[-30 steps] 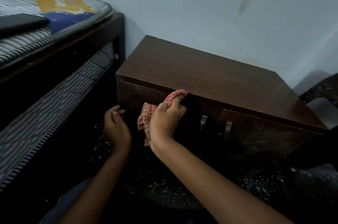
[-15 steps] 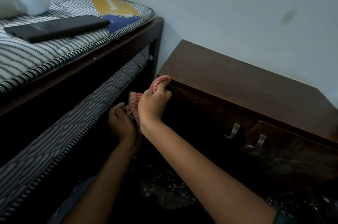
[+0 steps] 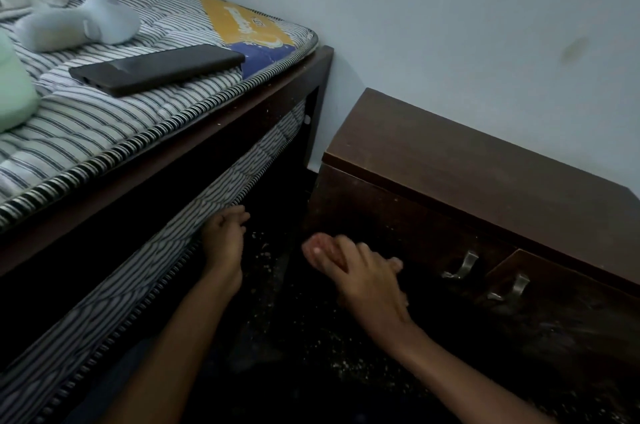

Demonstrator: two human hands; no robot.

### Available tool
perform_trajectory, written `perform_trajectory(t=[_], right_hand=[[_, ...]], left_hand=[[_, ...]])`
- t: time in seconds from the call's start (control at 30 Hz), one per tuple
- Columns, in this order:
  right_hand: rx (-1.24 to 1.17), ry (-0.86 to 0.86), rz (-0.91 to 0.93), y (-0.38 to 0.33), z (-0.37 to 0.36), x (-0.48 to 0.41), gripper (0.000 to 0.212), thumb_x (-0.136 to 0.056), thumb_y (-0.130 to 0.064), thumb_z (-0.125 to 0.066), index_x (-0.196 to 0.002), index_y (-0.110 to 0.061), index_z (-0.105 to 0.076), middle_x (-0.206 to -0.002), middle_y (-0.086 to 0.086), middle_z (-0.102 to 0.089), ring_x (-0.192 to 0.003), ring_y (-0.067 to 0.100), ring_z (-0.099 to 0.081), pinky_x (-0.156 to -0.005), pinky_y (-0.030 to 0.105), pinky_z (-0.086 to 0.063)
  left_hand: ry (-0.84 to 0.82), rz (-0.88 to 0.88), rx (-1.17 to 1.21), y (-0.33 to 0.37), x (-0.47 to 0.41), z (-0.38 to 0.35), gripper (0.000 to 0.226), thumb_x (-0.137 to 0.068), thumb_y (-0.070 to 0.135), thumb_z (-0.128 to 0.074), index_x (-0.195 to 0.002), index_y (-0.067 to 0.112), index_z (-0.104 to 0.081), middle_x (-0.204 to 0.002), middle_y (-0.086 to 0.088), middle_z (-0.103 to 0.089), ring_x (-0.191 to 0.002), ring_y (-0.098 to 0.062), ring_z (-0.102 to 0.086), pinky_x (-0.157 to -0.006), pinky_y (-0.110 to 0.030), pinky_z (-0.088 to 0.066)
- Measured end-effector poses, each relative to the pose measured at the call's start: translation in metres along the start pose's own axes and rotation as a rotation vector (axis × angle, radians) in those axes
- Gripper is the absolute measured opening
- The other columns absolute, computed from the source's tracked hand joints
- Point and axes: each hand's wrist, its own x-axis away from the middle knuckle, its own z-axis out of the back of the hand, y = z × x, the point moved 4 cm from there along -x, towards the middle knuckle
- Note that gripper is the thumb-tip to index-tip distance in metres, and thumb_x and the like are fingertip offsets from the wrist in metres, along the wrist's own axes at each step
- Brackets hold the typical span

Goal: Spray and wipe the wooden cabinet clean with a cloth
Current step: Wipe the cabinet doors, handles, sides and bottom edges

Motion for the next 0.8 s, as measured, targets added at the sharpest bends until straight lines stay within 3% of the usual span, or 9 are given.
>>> perform_trajectory(t=[0.07,0.13,0.23,0.37,0.47,0.53,0.7,0.8], right_hand=[[0.205,0.212,0.032,0.017,0.005,0.015,0.042,-0.092,-0.009,-0.035,-0.133,-0.015,-0.041,-0.127,0.017,-0.04,-0.094,0.035,-0.056,-0.071,0.041,-0.051],[0.323,0.358,0.006,0.03,0.017,0.015,0.038,-0.098,-0.008,-0.028,-0.133,-0.011,-0.043,-0.128,0.019,-0.04,-0.1,0.037,-0.049,-0.077,0.043,-0.045],[0.416,0.474,-0.064,0.05,0.036,0.004,0.038,-0.095,-0.015,-0.035,-0.131,-0.012,-0.046,-0.133,0.014,-0.039,-0.111,0.035,-0.039,-0.083,0.046,-0.033],[0.538,0.472,-0.076,0.076,0.026,0.0,0.041,-0.091,-0.016,-0.045,-0.131,-0.013,-0.049,-0.136,0.009,-0.038,-0.117,0.032,-0.036,-0.087,0.045,-0.029],[0.591,0.489,-0.069,0.082,0.017,0.002,0.044,-0.089,-0.016,-0.052,-0.133,-0.014,-0.046,-0.136,0.007,-0.037,-0.117,0.03,-0.036,-0.087,0.044,-0.029],[0.619,0.514,-0.063,0.078,0.016,-0.007,0.044,-0.089,-0.017,-0.052,-0.132,-0.016,-0.047,-0.134,0.006,-0.038,-0.114,0.029,-0.037,-0.086,0.044,-0.03],[0.636,0.513,0.121,0.057,-0.005,-0.039,0.039,-0.098,-0.013,-0.03,-0.131,-0.013,-0.051,-0.133,0.008,-0.041,-0.112,0.029,-0.04,-0.091,0.044,-0.031],[0.635,0.441,0.271,0.06,-0.036,-0.027,0.038,-0.095,-0.014,-0.035,-0.128,-0.009,-0.053,-0.132,0.011,-0.041,-0.109,0.031,-0.042,-0.091,0.046,-0.033]], left_hand=[[-0.125,-0.009,-0.091,0.003,0.004,-0.009,0.029,-0.096,0.013,-0.04,-0.12,0.009,-0.056,-0.116,-0.005,-0.059,-0.107,-0.018,-0.052,-0.084,-0.027,-0.036],[-0.191,-0.027,-0.161,0.003,0.011,-0.022,0.031,-0.097,0.015,-0.039,-0.122,0.01,-0.055,-0.124,-0.005,-0.058,-0.106,-0.016,-0.051,-0.085,-0.026,-0.036],[-0.369,-0.035,-0.304,-0.009,0.02,-0.044,0.038,-0.097,0.016,-0.041,-0.136,0.016,-0.046,-0.141,-0.005,-0.047,-0.123,-0.017,-0.046,-0.091,-0.024,-0.035],[-0.611,-0.002,-0.561,-0.029,0.017,-0.045,0.052,-0.097,0.021,-0.045,-0.146,0.022,-0.028,-0.152,-0.003,-0.031,-0.138,-0.019,-0.033,-0.099,-0.022,-0.03],[-0.607,0.011,-0.741,-0.041,0.009,-0.032,0.056,-0.094,0.032,-0.049,-0.145,0.022,-0.03,-0.15,-0.006,-0.034,-0.137,-0.024,-0.033,-0.113,-0.033,-0.029],[-0.608,0.008,-0.835,-0.044,0.007,-0.027,0.056,-0.091,0.039,-0.049,-0.143,0.025,-0.033,-0.148,-0.006,-0.037,-0.136,-0.027,-0.033,-0.113,-0.041,-0.031],[-0.626,-0.034,-0.935,-0.037,0.011,-0.024,0.052,-0.092,0.043,-0.047,-0.14,0.026,-0.038,-0.145,-0.005,-0.041,-0.134,-0.027,-0.034,-0.111,-0.042,-0.032],[-0.609,-0.088,-1.033,-0.032,0.014,-0.022,0.051,-0.092,0.043,-0.046,-0.139,0.025,-0.039,-0.143,-0.004,-0.043,-0.133,-0.027,-0.036,-0.11,-0.039,-0.034]])
